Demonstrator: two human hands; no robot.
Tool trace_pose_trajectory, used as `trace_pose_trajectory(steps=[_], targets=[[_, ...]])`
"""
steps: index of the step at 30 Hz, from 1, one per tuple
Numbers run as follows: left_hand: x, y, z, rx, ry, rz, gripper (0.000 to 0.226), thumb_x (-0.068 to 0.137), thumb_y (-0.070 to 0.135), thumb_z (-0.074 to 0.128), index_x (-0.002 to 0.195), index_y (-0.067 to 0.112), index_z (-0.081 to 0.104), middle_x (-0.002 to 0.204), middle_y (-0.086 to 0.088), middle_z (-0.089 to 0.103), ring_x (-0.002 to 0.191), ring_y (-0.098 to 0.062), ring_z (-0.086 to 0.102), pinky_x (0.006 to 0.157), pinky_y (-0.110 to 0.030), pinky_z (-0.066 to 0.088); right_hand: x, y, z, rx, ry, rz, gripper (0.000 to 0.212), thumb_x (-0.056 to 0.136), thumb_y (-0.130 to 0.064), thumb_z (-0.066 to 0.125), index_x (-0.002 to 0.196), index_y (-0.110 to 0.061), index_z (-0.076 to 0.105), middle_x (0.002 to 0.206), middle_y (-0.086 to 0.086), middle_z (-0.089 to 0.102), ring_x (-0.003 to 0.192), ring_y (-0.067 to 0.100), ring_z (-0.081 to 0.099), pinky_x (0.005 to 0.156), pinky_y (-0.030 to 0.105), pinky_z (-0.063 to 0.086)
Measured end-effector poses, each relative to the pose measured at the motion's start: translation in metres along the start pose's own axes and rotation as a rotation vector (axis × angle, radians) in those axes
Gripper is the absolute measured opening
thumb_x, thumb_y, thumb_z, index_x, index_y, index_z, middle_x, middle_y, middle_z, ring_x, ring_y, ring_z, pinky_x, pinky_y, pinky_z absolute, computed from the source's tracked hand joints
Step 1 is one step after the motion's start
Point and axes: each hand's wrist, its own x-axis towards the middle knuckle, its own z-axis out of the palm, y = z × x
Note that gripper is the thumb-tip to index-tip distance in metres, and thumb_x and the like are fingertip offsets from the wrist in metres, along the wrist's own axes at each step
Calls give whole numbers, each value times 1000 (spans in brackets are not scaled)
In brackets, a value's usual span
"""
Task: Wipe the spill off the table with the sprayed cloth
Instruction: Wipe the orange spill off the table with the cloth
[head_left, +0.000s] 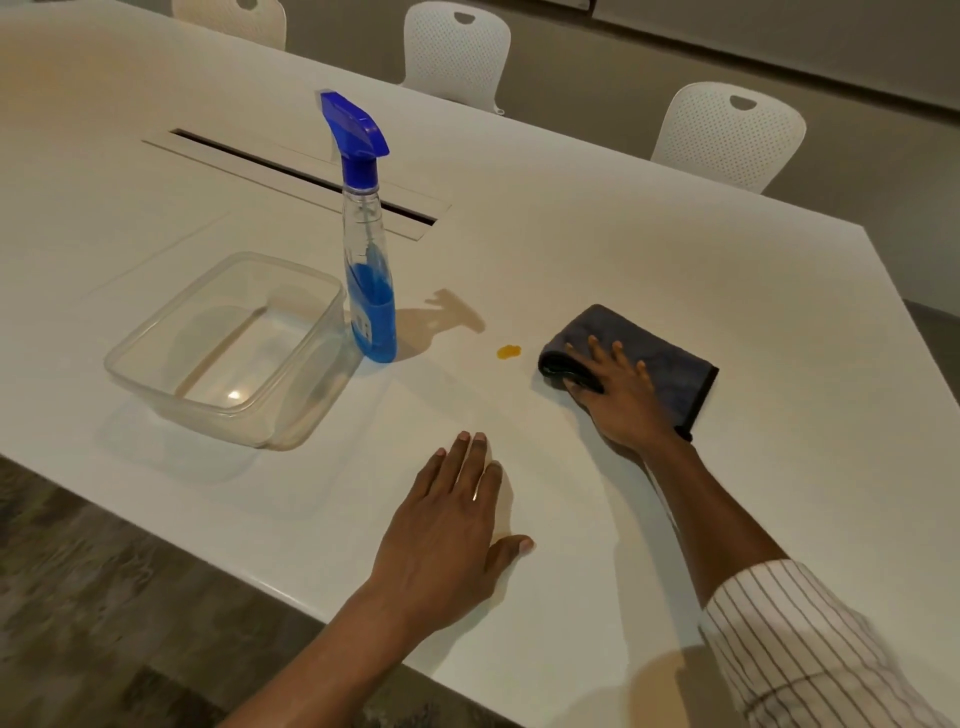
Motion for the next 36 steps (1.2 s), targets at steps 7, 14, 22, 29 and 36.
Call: trace_pose_trajectory(steps=[7, 14, 22, 29, 36], targets=[[4, -29, -6, -41, 31, -65, 101, 96, 79, 13, 163, 5, 31, 176, -17, 15, 164, -30, 12, 131, -41, 9, -54, -24, 17, 11, 24, -155, 61, 107, -49, 42, 161, -50, 14, 174, -14, 6, 162, 17, -3, 130, 48, -1], [2, -46, -5, -32, 15, -75, 94, 98, 76, 19, 162, 8, 33, 175, -16, 18, 163, -31, 15, 132, -46, 19, -32, 5, 13, 19, 13, -80, 57, 108, -48, 39, 160, -51, 17, 174, -13, 9, 162, 19, 0, 128, 49, -1], [5, -45, -7, -20, 14, -76, 98, 95, 78, 15, 162, 8, 33, 175, -17, 17, 163, -32, 14, 131, -44, 14, -16, -41, 19, -25, -3, -119, 60, 107, -51, 38, 163, -45, 14, 175, -7, 7, 162, 25, -1, 130, 54, 2], [3, -60, -4, -50, 17, -54, 93, 98, 78, 25, 163, 11, 30, 177, -12, 15, 164, -27, 11, 132, -45, 16, -65, -28, 22, 24, 16, -192, 63, 108, -46, 45, 160, -53, 11, 173, -18, 5, 161, 13, -6, 131, 47, -3], [1, -59, -4, -46, 8, -50, 97, 98, 78, 14, 166, 10, 25, 178, -11, 9, 165, -27, 5, 133, -47, 14, 11, -45, 12, -36, 11, -40, 59, 109, -51, 36, 163, -41, 18, 175, -3, 10, 162, 29, 3, 129, 55, 3]])
